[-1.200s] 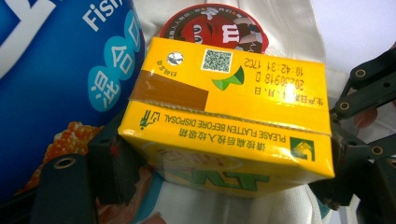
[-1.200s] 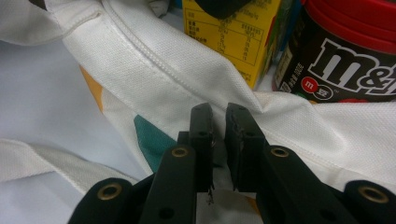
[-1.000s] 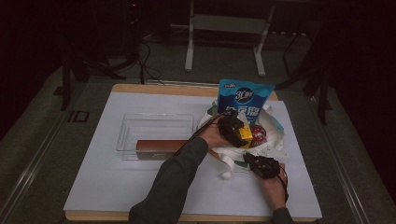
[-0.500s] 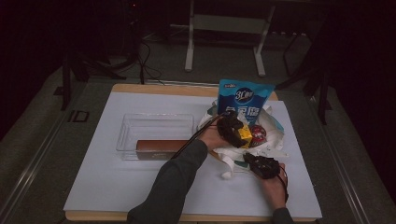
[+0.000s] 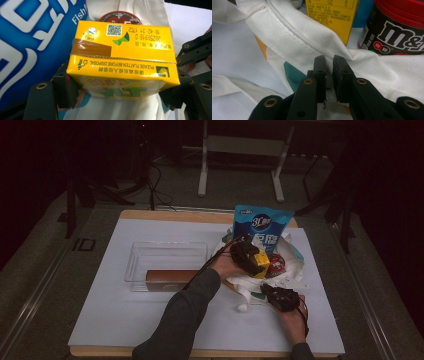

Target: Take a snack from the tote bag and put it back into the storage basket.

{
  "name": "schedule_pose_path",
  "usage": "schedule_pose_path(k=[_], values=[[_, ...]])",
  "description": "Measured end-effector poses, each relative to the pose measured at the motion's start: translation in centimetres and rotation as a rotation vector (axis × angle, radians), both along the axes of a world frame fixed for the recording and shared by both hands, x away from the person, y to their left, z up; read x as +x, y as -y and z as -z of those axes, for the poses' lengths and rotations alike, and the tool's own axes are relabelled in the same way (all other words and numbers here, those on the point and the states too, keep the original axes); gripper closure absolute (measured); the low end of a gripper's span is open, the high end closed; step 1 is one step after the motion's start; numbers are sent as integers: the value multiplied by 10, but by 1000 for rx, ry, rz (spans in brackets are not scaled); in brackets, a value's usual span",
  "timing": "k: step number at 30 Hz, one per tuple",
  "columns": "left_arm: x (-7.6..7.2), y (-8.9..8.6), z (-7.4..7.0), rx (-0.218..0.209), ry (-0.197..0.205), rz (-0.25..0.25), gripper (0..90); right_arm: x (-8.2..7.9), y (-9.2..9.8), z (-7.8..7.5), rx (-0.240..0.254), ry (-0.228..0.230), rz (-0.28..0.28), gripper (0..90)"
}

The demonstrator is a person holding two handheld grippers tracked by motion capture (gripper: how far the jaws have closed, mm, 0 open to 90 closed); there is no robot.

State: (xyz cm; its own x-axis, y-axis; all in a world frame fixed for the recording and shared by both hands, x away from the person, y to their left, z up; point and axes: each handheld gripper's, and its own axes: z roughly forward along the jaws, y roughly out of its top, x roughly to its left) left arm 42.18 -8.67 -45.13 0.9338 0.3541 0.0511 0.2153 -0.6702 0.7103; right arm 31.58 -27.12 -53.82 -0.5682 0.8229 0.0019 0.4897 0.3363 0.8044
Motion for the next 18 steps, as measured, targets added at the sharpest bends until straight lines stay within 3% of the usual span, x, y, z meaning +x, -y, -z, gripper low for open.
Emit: schedule_pose_path(k=[18], values=[[-9, -10, -19, -13, 37, -29, 284, 0, 0, 0, -3, 4, -1, 810]])
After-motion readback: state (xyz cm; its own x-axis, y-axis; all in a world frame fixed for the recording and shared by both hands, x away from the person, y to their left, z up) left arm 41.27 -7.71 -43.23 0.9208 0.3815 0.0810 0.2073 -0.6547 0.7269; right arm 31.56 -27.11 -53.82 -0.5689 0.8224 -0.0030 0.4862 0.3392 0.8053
